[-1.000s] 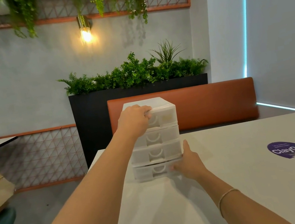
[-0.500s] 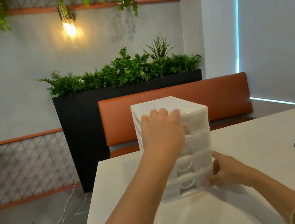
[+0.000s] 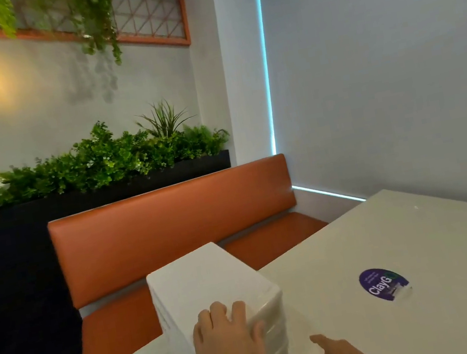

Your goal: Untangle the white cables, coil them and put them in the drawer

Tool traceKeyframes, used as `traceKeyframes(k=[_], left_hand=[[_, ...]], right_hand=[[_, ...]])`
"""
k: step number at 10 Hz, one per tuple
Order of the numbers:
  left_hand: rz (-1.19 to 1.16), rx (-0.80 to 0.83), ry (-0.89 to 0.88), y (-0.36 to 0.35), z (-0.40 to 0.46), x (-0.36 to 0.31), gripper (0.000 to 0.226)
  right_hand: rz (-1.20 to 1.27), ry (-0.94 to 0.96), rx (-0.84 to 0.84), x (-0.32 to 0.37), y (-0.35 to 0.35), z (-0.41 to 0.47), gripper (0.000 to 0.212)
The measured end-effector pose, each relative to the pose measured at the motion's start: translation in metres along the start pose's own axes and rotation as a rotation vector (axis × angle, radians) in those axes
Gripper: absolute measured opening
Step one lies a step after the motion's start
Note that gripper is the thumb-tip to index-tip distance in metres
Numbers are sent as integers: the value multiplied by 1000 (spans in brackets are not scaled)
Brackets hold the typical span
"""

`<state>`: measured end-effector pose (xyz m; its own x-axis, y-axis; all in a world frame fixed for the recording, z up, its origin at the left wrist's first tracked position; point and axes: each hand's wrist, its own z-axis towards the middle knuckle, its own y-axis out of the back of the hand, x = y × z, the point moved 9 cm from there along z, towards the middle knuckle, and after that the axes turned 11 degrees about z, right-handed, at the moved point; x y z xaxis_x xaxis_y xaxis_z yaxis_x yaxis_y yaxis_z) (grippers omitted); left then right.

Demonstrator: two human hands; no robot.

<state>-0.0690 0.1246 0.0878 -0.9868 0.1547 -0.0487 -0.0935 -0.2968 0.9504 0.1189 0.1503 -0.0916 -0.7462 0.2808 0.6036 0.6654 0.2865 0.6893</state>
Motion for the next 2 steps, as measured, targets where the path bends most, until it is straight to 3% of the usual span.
traceKeyframes(k=[2], left_hand=[[80, 105, -163, 6, -5, -14, 44]], right_hand=[[72, -189, -148, -18, 48, -76, 74]])
